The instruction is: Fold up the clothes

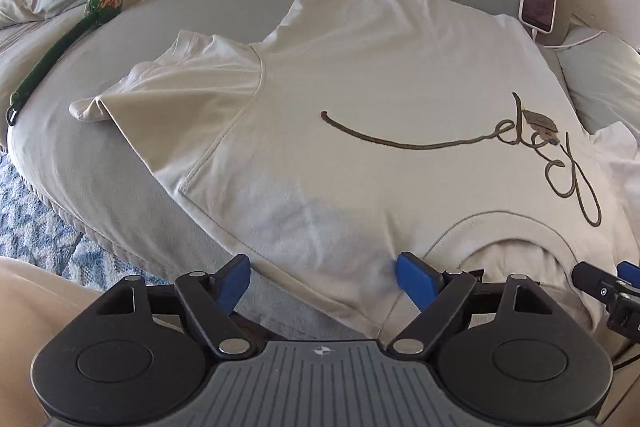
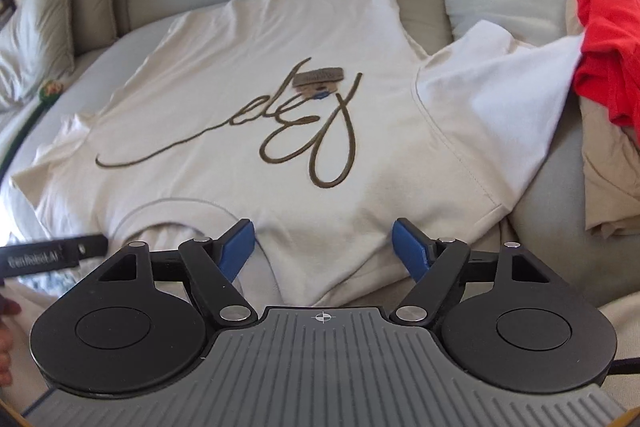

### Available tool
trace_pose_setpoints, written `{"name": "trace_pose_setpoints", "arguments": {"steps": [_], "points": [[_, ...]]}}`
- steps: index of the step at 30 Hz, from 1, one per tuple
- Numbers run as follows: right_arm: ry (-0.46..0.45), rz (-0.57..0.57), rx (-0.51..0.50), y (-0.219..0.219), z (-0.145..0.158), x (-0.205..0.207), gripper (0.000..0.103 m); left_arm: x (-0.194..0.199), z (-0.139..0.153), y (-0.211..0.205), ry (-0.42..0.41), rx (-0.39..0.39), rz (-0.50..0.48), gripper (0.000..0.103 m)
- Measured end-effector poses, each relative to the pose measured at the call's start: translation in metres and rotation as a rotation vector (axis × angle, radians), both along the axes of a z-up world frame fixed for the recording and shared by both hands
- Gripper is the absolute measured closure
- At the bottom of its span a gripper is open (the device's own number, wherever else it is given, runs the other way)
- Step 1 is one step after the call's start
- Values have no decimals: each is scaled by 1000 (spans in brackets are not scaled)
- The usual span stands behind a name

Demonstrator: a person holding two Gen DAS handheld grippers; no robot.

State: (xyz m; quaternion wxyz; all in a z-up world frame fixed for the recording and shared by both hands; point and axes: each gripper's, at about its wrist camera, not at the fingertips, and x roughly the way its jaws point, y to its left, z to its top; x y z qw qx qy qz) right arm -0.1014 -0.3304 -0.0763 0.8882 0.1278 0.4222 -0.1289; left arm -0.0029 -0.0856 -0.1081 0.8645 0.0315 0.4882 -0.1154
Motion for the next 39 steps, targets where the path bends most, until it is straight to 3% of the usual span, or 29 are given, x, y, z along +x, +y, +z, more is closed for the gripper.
{"name": "trace_pose_setpoints", "arguments": {"steps": [4, 6, 8, 10, 13, 21, 25, 27, 30, 34, 37, 39], "points": [[85, 54, -21, 8, 5, -11, 25, -8, 4, 6, 58, 21, -61, 39], [110, 70, 23, 8, 7, -20, 28, -16, 9, 9, 58, -10, -84, 40], [115, 79, 97, 6, 10, -31, 41, -19, 19, 11, 29, -61, -93, 40], [60, 53, 193, -1, 21, -40, 45, -19, 36, 12, -31, -84, -83, 40], [-46, 20, 250, -10, 50, -49, 44, -15, 68, 16, -134, -128, -61, 39], [-266, 17, 191, -21, 139, -43, 43, 8, 135, 28, -322, -231, -17, 36], [-331, 40, 120, -30, 175, -23, 41, 37, 158, 22, -379, -229, -42, 35], [-350, 49, 110, -39, 190, -7, 41, 56, 167, 15, -404, -223, -66, 29], [-364, 48, 110, -54, 205, 24, 36, 96, 169, 4, -402, -207, -83, 28], [-330, -16, 56, -77, 204, 78, 27, 166, 146, 0, -299, -228, -12, 28], [-292, -81, 89, -108, 178, 130, 27, 220, 117, -2, -281, -185, 56, 29], [-281, -152, 146, -134, 151, 162, 20, 252, 97, -7, -302, -160, 77, 31]]}}
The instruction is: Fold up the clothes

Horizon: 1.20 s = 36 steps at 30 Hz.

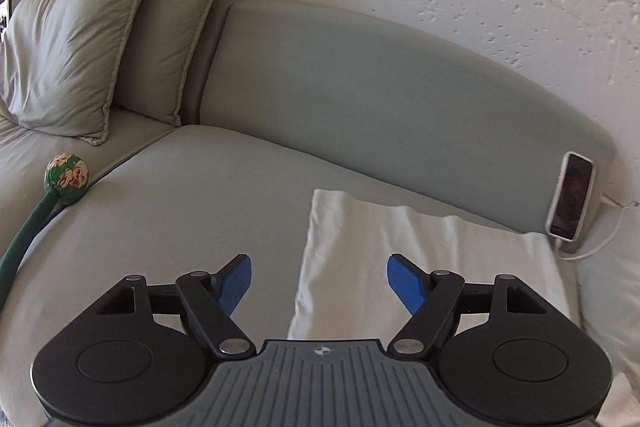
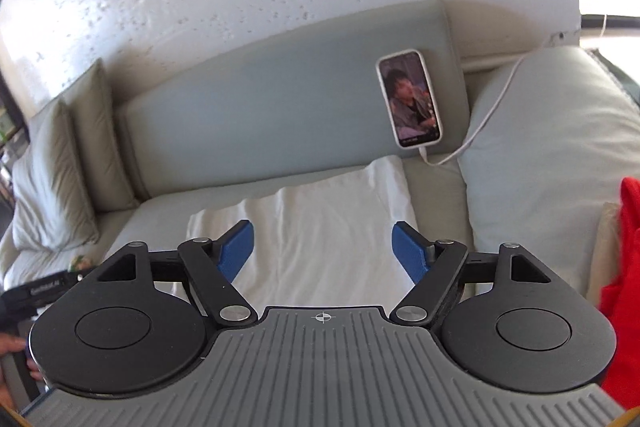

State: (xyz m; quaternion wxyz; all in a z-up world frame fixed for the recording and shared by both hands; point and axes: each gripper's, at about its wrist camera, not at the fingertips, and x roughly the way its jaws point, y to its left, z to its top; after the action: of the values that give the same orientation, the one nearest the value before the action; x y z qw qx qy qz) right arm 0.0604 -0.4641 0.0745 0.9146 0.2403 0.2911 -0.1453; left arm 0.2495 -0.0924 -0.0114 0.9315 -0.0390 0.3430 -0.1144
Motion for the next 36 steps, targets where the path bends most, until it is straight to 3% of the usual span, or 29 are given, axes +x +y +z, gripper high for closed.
{"name": "trace_pose_setpoints", "arguments": {"steps": [3, 7, 10, 13, 17, 20, 21, 24, 26, 27, 30, 32, 35, 36], "points": [[41, -86, 85, -41, -49, 44, 19, 49, -34, -2, 31, -45, 39, 34], [65, -166, 152, -92, -107, 93, 34, 113, -73, -8, 77, -79, 85, 41], [43, -240, 197, -125, -141, 119, 36, 149, -95, -14, 102, -109, 79, 45], [-13, -238, 291, -155, -169, 143, 43, 172, -111, -21, 106, -141, 41, 45], [-55, -169, 380, -175, -193, 172, 46, 188, -124, -35, 82, -108, 12, 44], [-68, -138, 339, -176, -199, 191, 48, 194, -124, -41, 59, -114, 12, 47], [-72, -128, 316, -175, -200, 197, 51, 196, -123, -43, 56, -108, 4, 55], [-69, -91, 255, -169, -202, 209, 62, 199, -119, -53, 51, -85, -52, 97], [-50, -44, 217, -161, -202, 215, 92, 194, -115, -57, -2, -34, -63, 98], [-42, -29, 171, -155, -200, 216, 97, 190, -112, -59, -46, 3, -60, 99], [-83, -59, 7, -139, -191, 208, 98, 186, -112, -65, -103, 80, -44, 99], [-91, -100, -35, -134, -191, 206, 98, 186, -114, -70, -119, 122, -30, 98], [2, -115, -39, -128, -202, 220, 95, 185, -122, -82, -99, 205, 2, 87], [26, -127, -43, -125, -204, 224, 94, 184, -124, -86, -92, 229, 14, 77]]}}
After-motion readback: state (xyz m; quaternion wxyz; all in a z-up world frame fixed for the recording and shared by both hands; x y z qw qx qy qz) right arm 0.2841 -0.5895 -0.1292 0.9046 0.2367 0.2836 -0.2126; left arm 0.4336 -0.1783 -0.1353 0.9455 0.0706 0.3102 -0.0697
